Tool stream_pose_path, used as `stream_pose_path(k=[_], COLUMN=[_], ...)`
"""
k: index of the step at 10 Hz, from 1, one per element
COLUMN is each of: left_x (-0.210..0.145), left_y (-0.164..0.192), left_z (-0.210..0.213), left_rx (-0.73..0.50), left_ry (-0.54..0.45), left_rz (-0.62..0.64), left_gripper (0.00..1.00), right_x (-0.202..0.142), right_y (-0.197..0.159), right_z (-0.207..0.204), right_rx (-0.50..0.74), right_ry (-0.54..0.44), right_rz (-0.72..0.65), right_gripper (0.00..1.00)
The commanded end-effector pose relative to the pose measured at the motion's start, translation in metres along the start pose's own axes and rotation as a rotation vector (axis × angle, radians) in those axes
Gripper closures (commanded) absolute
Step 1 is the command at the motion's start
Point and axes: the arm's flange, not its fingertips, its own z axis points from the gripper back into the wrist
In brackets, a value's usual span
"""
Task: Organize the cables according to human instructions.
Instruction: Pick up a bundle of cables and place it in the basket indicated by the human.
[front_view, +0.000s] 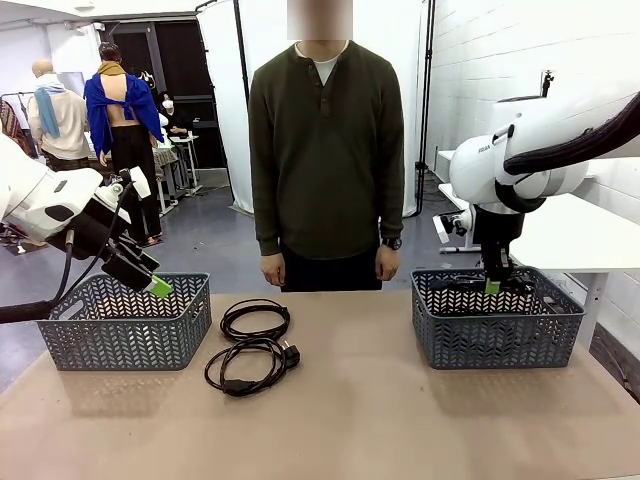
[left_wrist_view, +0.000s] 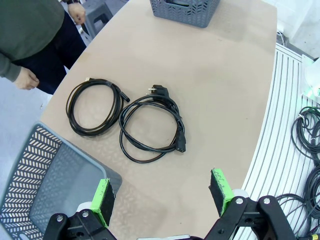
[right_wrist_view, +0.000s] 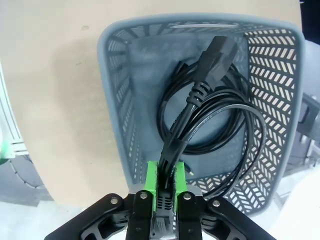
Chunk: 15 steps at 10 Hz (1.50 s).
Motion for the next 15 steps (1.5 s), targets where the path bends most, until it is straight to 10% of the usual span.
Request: stream_pose_path(k=[1, 6, 11, 15], left_x=[-0.003, -0.003, -0.003, -0.003], left_y=[0.002, 0.002, 0.002, 0.002], left_z=[-0.001, -0.001, -0.001, -0.001], left_rx=[-0.016, -0.016, -0.016, -0.016], left_ry=[-0.013, -0.013, -0.013, -0.013], left_rz=[-0.004, -0.004, -0.004, -0.004], left_gripper=[0.0, 0.0, 0.0, 0.0], right_x=[-0.001, -0.003, -0.002, 0.001], right_y=[-0.007, -0.015, -0.018, -0.016], right_z=[-0.006, -0.018, -0.022, 0.001], right_rx=[-0.042, -0.056, -0.027, -0.018], right_ry=[-0.022, 0.004, 0.026, 0.015], right_rz=[0.044, 0.043, 0.053, 0.035], right_gripper=[1.0, 1.0, 0.03, 0.0])
